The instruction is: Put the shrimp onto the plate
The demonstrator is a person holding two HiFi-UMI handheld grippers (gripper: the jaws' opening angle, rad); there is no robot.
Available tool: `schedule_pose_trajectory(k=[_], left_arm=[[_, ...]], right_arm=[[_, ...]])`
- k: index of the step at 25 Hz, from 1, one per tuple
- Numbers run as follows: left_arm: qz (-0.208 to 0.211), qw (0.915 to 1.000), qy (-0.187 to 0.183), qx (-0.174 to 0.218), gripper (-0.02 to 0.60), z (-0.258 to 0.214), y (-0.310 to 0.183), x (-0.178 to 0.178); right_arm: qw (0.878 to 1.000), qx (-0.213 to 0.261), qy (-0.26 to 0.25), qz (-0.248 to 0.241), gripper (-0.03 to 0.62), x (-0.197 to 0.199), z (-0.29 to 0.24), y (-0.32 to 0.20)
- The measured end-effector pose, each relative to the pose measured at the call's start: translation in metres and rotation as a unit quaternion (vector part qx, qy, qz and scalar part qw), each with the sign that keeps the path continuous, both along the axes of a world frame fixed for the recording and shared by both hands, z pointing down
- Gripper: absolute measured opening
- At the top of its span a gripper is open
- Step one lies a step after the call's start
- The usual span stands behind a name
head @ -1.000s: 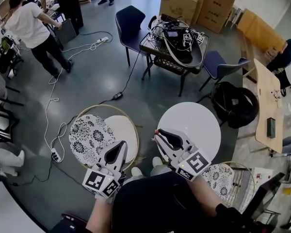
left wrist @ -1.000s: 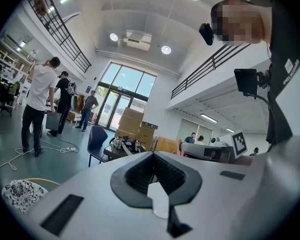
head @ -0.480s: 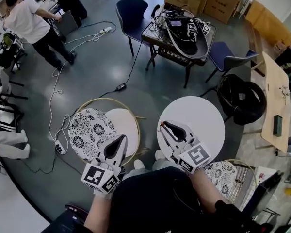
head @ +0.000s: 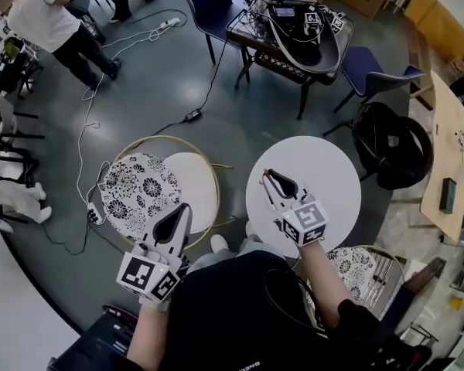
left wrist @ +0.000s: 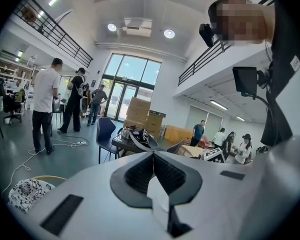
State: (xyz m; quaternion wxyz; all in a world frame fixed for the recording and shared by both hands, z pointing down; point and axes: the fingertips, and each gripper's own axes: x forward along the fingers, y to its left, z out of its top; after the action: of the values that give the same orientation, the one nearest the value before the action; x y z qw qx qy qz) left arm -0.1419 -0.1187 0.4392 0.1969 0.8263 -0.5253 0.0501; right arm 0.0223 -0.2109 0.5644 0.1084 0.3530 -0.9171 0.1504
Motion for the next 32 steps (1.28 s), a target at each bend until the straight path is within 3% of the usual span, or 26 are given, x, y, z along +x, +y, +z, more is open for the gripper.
schedule_pose_trajectory(k=[16, 32], left_arm=[[-0.031, 0.9988, -0.013, -0.035, 0.006, 0.026, -0.005, 0.002], [-0.036, 0.9978, -0.021, -0.051, 0.006, 0.033, -0.002, 0.011]], right_arm=[[0.986, -0.12, 0.118, 0.006, 0.066, 0.042, 0.168, -0.019], [0.961, -0.195, 0.196, 0.006, 0.066, 0.069, 0.255, -0.007]])
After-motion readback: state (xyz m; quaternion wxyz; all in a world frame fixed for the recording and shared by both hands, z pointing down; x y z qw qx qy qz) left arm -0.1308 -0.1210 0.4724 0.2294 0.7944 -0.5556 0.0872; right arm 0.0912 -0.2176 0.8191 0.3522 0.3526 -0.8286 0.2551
